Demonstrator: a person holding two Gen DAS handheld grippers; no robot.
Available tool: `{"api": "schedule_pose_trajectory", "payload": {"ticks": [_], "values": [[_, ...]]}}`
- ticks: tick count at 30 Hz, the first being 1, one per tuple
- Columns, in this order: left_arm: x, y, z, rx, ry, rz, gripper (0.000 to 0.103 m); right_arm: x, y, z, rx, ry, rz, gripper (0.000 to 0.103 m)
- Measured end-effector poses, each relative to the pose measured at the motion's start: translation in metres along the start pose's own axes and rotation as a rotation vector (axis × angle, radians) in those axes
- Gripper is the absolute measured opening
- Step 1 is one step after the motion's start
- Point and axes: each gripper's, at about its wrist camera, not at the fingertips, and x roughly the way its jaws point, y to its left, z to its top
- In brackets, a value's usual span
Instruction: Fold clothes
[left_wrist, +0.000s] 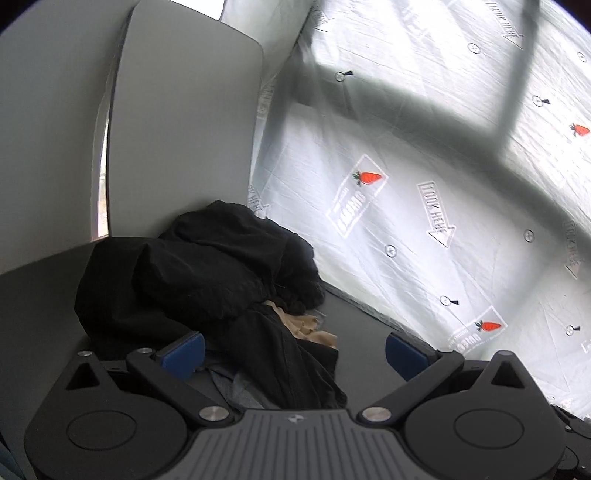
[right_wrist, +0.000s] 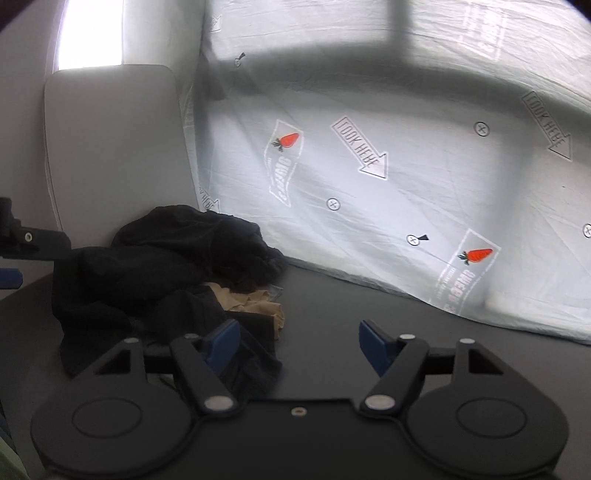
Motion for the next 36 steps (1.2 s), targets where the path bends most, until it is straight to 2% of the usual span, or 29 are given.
{"api": "schedule_pose_trajectory", "payload": {"ticks": [1, 3, 7, 9, 10, 11, 14, 16, 19, 22, 24, 25, 26, 27, 28, 29, 30, 31, 34, 36], "values": [[0.012, 0.018, 0.007, -0.003, -0.014, 0.033, 0.103, 0.014, 0.017, 0.009, -0.034, 0.005, 0.01, 0.051], [0.035, 0.055, 0.019, -0.009, -0.04, 0.106, 0.103, 0.041, 0.047, 0.023, -0.098, 0.008, 0.035, 0.044], [0.084, 0.115, 0.035, -0.044, -0.051, 0.25, 0.103, 0.094, 0.106, 0.052, -0.224, 0.014, 0.085, 0.045], [0.11, 0.141, 0.04, -0.064, -0.046, 0.307, 0.103, 0.122, 0.132, 0.059, -0.268, 0.016, 0.122, 0.05], [0.12, 0.154, 0.042, -0.08, -0.048, 0.322, 0.103, 0.136, 0.144, 0.062, -0.291, 0.016, 0.153, 0.056], [0.128, 0.166, 0.044, -0.098, -0.049, 0.337, 0.103, 0.15, 0.157, 0.065, -0.314, 0.014, 0.185, 0.058], [0.142, 0.194, 0.05, -0.155, -0.045, 0.373, 0.103, 0.188, 0.195, 0.074, -0.372, 0.017, 0.277, 0.059], [0.143, 0.207, 0.051, -0.172, -0.056, 0.367, 0.103, 0.21, 0.22, 0.076, -0.43, 0.031, 0.361, 0.064], [0.147, 0.223, 0.051, -0.195, -0.055, 0.353, 0.103, 0.237, 0.254, 0.062, -0.585, 0.014, 0.431, 0.069], [0.152, 0.226, 0.048, -0.197, -0.047, 0.378, 0.103, 0.256, 0.285, 0.042, -0.741, -0.063, 0.469, 0.071], [0.155, 0.223, 0.046, -0.194, -0.043, 0.387, 0.103, 0.255, 0.298, 0.034, -0.842, -0.183, 0.479, 0.073], [0.156, 0.219, 0.046, -0.191, -0.039, 0.387, 0.103, 0.253, 0.303, 0.029, -0.898, -0.241, 0.484, 0.07], [0.157, 0.215, 0.046, -0.188, -0.035, 0.384, 0.103, 0.252, 0.307, 0.023, -0.962, -0.282, 0.486, 0.061], [0.157, 0.211, 0.048, -0.183, -0.031, 0.379, 0.103, 0.25, 0.309, 0.018, -1.012, -0.318, 0.481, 0.031], [0.158, 0.205, 0.049, -0.174, -0.029, 0.37, 0.103, 0.247, 0.309, 0.013, -1.028, -0.34, 0.461, 0.02], [0.158, 0.198, 0.052, -0.162, -0.031, 0.362, 0.103, 0.244, 0.307, 0.009, -1.033, -0.365, 0.437, 0.017], [0.153, 0.191, 0.054, -0.148, -0.039, 0.352, 0.103, 0.238, 0.3, 0.008, -1.01, -0.398, 0.401, 0.009], [0.147, 0.184, 0.056, -0.132, -0.052, 0.336, 0.103, 0.23, 0.292, 0.009, -0.982, -0.434, 0.356, 0.007], [0.132, 0.156, 0.066, -0.091, -0.086, 0.263, 0.103, 0.2, 0.257, 0.021, -0.883, -0.527, 0.211, 0.007], [0.123, 0.133, 0.074, -0.062, -0.103, 0.211, 0.103, 0.179, 0.218, 0.036, -0.794, -0.55, 0.094, 0.007]]}}
